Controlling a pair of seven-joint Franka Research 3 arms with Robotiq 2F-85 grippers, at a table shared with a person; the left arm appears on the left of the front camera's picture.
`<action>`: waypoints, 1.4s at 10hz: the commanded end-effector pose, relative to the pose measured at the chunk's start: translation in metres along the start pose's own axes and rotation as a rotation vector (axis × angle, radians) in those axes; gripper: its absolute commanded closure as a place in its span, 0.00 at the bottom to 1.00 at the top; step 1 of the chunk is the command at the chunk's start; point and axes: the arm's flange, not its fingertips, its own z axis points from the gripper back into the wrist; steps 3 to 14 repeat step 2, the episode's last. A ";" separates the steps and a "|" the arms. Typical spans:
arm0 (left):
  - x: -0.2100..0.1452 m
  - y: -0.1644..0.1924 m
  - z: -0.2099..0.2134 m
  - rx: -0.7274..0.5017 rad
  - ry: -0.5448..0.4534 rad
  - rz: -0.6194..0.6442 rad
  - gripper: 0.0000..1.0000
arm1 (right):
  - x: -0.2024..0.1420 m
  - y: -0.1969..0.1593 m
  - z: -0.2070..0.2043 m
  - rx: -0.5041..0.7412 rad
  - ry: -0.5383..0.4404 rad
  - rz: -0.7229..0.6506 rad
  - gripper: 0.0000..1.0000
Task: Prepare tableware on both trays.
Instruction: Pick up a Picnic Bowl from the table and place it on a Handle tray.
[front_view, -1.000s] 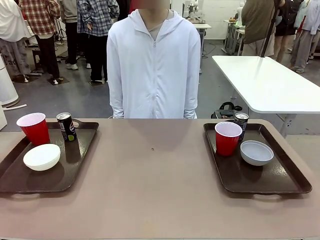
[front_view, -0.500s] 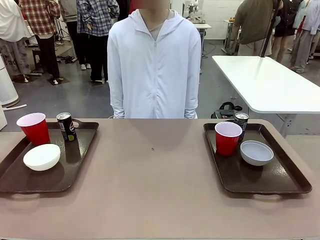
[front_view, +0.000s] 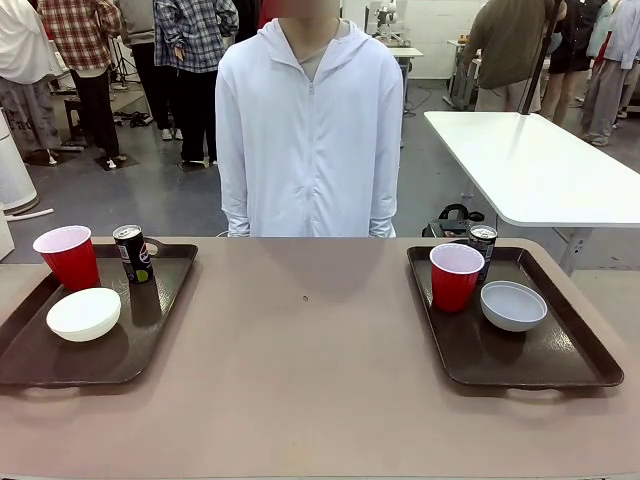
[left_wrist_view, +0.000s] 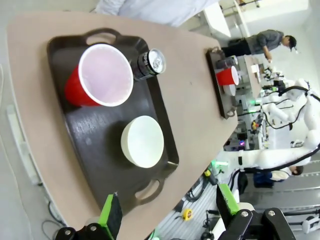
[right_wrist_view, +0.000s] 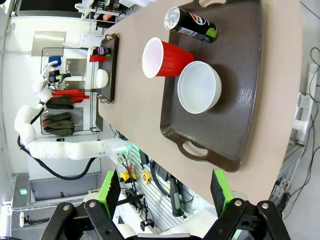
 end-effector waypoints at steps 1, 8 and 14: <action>0.002 0.000 0.001 0.004 -0.014 -0.003 0.00 | -0.003 0.003 -0.005 -0.013 -0.006 -0.017 0.05; 0.002 0.000 0.001 0.004 -0.014 -0.003 0.00 | -0.003 0.003 -0.005 -0.013 -0.006 -0.017 0.05; 0.002 0.000 0.001 0.004 -0.014 -0.003 0.00 | -0.003 0.003 -0.005 -0.013 -0.006 -0.017 0.05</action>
